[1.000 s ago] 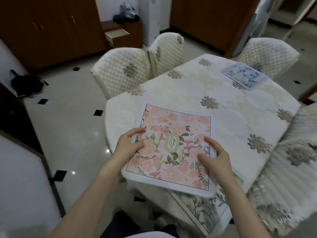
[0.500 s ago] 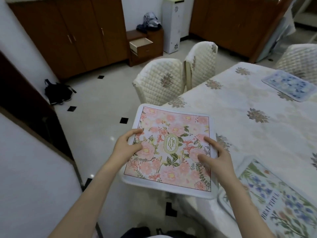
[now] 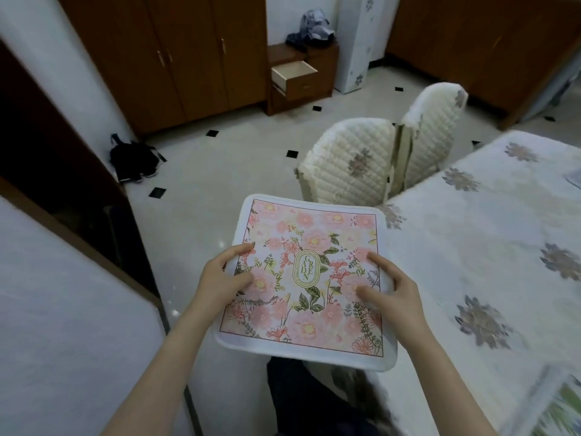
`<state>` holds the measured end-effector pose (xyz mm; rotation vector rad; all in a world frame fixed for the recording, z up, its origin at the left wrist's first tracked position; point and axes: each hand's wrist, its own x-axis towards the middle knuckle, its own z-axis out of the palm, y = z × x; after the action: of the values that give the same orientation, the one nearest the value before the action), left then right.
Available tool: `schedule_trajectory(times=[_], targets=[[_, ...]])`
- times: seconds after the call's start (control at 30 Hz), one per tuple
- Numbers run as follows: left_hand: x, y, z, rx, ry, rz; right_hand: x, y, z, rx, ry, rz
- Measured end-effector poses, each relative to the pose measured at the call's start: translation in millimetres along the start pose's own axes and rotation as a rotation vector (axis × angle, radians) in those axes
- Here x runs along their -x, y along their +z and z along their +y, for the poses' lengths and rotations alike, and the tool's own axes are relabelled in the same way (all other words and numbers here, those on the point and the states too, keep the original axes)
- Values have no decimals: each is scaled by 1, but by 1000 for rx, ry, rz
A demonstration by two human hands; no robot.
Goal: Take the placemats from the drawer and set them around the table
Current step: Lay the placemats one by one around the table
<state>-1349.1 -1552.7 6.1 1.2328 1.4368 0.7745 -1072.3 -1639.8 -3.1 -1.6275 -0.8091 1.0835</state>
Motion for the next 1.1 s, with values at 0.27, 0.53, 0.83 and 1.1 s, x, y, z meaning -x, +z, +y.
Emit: schedule_trajectory(times=[0.27,0.53,0.83,1.1], targets=[[-145,-63,48,-10,6,108,-157,91,-71,-39,-52,-139],[-267,-107,93,8,-6,182,-281,165,-133,-58,-1,-222],[-454,-146,112,13,49,106,-425,246,-156,-67,-41,-122],[-648,-151,185,-82,103,-165,-527,290,-195,-42,-53,191]])
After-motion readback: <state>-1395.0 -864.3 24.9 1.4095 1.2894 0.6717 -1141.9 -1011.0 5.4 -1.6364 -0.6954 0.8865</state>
